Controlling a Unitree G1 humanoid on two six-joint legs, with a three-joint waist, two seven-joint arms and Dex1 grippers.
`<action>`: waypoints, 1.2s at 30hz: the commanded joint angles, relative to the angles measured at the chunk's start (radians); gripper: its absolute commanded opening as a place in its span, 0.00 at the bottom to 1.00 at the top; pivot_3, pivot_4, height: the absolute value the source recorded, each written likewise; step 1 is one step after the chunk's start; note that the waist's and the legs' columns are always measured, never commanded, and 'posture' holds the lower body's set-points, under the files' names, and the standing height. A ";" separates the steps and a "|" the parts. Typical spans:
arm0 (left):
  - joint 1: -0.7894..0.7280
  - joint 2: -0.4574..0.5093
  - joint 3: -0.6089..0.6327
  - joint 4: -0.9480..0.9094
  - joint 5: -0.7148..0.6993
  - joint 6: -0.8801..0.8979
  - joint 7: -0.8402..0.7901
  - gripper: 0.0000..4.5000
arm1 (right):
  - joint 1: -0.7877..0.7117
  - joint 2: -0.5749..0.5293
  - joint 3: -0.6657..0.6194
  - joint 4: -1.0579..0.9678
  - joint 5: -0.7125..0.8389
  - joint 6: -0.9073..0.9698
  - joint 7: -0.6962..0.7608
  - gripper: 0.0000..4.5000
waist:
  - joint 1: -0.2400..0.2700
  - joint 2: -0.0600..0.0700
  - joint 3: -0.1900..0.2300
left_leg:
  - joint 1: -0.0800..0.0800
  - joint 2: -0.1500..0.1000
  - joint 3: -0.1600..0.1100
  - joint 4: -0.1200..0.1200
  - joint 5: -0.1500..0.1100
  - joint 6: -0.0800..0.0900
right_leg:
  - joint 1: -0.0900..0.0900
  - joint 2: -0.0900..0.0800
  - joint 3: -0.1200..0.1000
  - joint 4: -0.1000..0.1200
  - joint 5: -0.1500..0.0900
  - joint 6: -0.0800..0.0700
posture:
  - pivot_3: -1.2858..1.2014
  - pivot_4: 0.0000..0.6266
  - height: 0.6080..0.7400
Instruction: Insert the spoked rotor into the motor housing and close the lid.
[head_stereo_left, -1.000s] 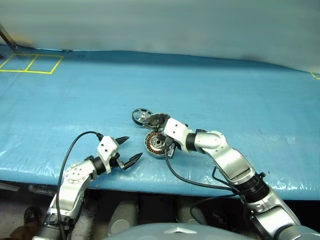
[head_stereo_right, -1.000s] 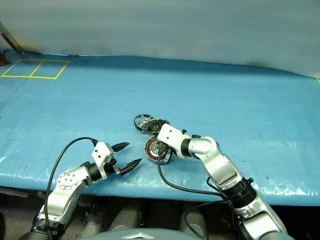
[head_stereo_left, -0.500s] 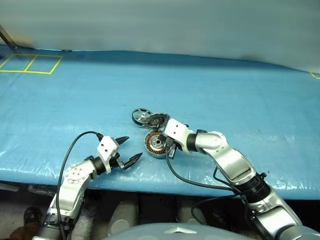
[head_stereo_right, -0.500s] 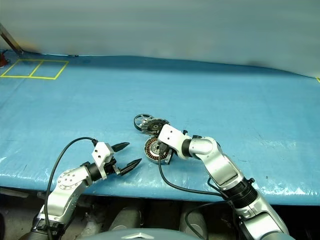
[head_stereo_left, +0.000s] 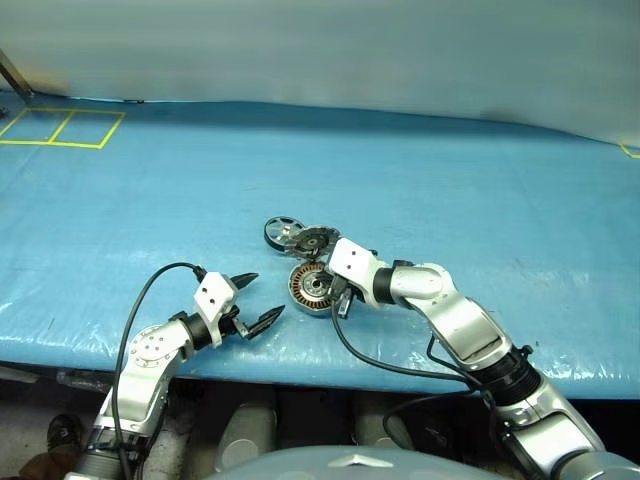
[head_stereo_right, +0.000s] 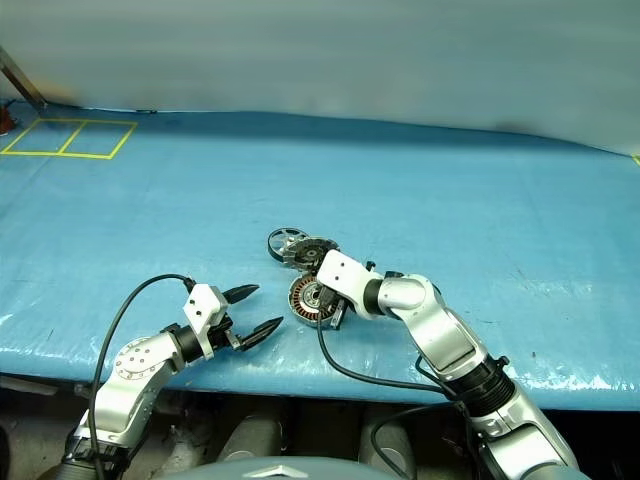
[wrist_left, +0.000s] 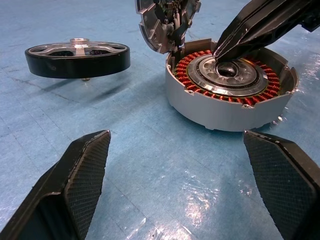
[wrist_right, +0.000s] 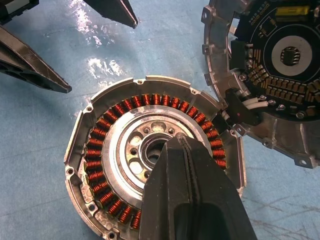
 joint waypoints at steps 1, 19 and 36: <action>-0.002 0.001 0.006 -0.013 0.007 -0.020 0.005 1.00 | 0.008 0.000 0.005 0.008 -0.002 -0.007 0.004 0.00 | 0.000 0.000 0.000 | 0.000 0.000 0.000 0.000 0.000 0.000 | 0.000 0.000 0.000 0.000 0.000 0.000 | 0.52 0.24 1.00; 0.003 0.002 0.004 -0.015 0.005 -0.020 0.008 1.00 | 0.029 0.006 0.046 0.145 -0.026 0.074 -0.007 0.00 | 0.000 0.000 -0.005 | 0.006 0.000 0.000 0.002 0.000 0.000 | 0.002 0.000 0.000 0.000 0.000 0.000 | 0.52 0.24 1.00; -0.008 0.003 0.000 -0.006 0.008 -0.019 0.001 1.00 | 0.074 -0.050 0.039 0.095 -0.031 0.122 -0.025 0.00 | 0.013 -0.001 -0.012 | 0.006 0.000 -0.001 0.003 -0.004 -0.006 | 0.004 -0.002 0.000 0.000 0.000 0.000 | 0.52 0.24 1.00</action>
